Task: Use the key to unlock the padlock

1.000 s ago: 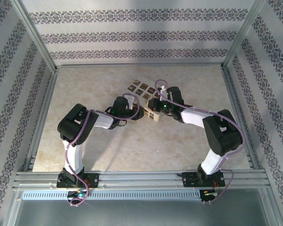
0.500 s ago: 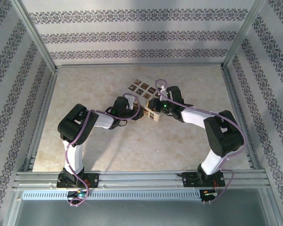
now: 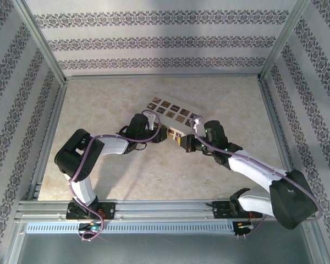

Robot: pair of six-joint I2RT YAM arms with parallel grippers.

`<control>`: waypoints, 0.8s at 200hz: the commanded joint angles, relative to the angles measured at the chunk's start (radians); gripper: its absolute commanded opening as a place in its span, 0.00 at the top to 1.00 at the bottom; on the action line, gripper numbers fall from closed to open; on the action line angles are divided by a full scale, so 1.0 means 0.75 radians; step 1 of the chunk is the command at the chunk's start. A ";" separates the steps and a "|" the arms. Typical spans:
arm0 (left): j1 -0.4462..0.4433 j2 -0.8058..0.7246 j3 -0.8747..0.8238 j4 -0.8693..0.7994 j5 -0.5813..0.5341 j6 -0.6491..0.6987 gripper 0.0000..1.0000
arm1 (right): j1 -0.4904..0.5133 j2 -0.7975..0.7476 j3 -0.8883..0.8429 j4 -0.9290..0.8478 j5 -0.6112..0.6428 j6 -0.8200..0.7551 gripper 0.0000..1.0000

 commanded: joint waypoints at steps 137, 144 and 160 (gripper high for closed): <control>-0.052 -0.090 0.216 -0.395 0.167 -0.227 0.75 | 0.343 0.090 -0.265 0.315 0.629 -0.323 1.00; -0.051 -0.089 0.218 -0.403 0.167 -0.228 0.75 | 0.348 0.108 -0.264 0.325 0.631 -0.328 1.00; -0.053 -0.091 0.226 -0.414 0.166 -0.229 0.75 | 0.350 0.134 -0.264 0.348 0.634 -0.333 1.00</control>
